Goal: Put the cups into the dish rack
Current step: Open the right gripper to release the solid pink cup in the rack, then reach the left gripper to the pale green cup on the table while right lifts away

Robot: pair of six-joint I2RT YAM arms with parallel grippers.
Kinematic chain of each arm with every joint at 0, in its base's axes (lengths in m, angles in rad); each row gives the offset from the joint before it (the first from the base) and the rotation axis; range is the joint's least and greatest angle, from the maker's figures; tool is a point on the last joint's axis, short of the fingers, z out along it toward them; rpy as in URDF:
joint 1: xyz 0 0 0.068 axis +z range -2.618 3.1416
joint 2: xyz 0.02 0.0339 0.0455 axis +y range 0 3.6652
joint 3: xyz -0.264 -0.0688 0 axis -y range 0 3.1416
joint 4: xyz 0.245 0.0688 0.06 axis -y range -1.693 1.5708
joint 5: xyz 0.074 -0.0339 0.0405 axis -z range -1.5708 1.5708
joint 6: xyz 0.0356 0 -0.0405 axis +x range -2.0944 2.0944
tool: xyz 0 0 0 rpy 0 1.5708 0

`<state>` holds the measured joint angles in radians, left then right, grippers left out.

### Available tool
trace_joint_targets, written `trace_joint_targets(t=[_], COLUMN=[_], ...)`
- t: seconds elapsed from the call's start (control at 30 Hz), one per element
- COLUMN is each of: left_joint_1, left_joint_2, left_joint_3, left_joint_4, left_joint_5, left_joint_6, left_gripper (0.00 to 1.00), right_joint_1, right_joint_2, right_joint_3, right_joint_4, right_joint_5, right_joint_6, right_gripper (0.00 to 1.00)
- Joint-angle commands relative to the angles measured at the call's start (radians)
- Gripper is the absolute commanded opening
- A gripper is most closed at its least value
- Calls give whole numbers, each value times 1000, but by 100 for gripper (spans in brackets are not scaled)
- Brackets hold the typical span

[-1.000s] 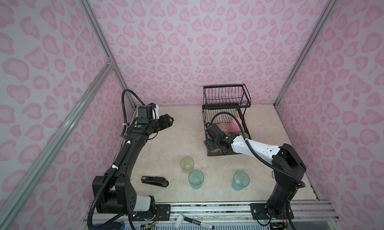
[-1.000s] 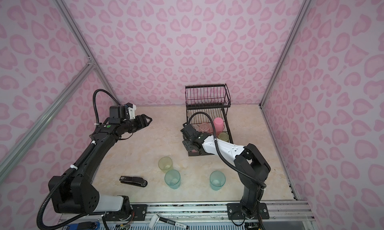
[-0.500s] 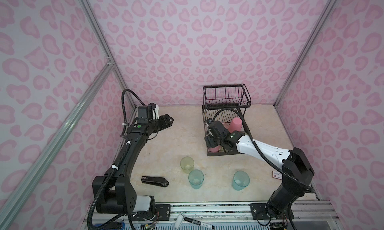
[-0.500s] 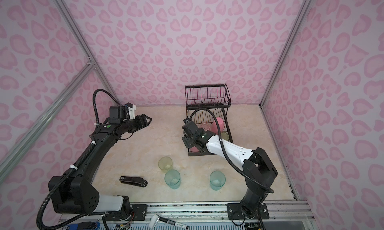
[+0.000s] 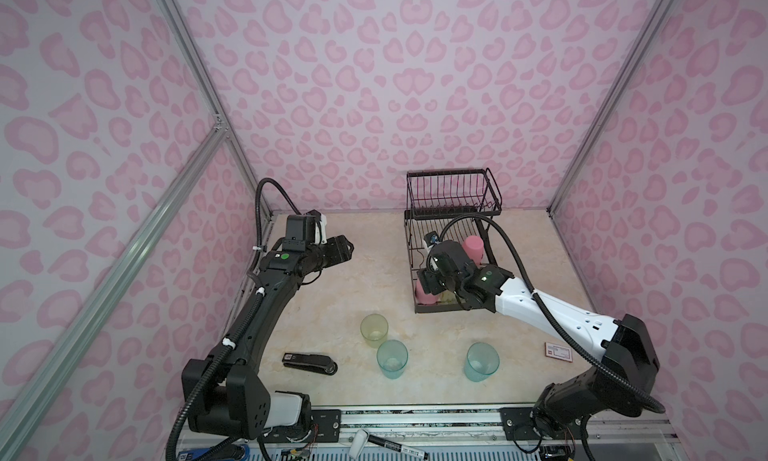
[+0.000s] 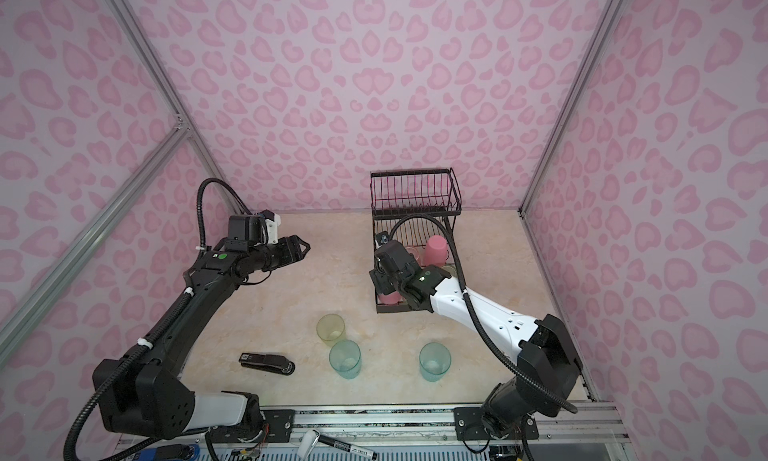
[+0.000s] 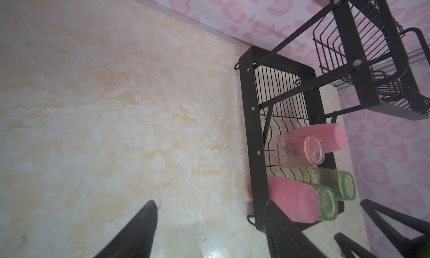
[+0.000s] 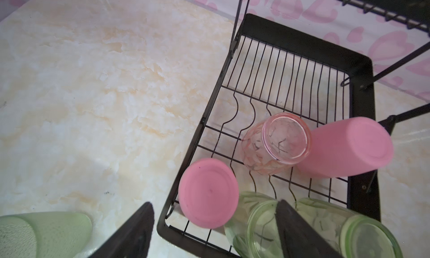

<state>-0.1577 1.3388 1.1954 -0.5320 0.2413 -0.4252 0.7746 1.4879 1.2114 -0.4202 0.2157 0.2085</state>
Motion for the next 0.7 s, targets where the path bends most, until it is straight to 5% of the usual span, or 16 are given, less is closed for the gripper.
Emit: trace_joint_targets(t=[0.0, 0.23, 0.67], left_joint_1=[-42, -200, -431], left_joint_2=[-44, -99, -113], left_joint_3=[-35, -102, -220], left_joint_4=[-64, -182, -313], left_joint_5=[-103, -259, -316], left_joint_6=[21, 30, -67], left_gripper=[74, 73, 60], right_joint_1=[-19, -107, -261], right_joint_2=[-55, -182, -199], right_joint_3=[-48, -182, -240], right_joint_4=[-5, 12, 77], right_joint_5=[-5, -61, -216], right_joint_6=[58, 132, 149], right_gripper=[78, 74, 71])
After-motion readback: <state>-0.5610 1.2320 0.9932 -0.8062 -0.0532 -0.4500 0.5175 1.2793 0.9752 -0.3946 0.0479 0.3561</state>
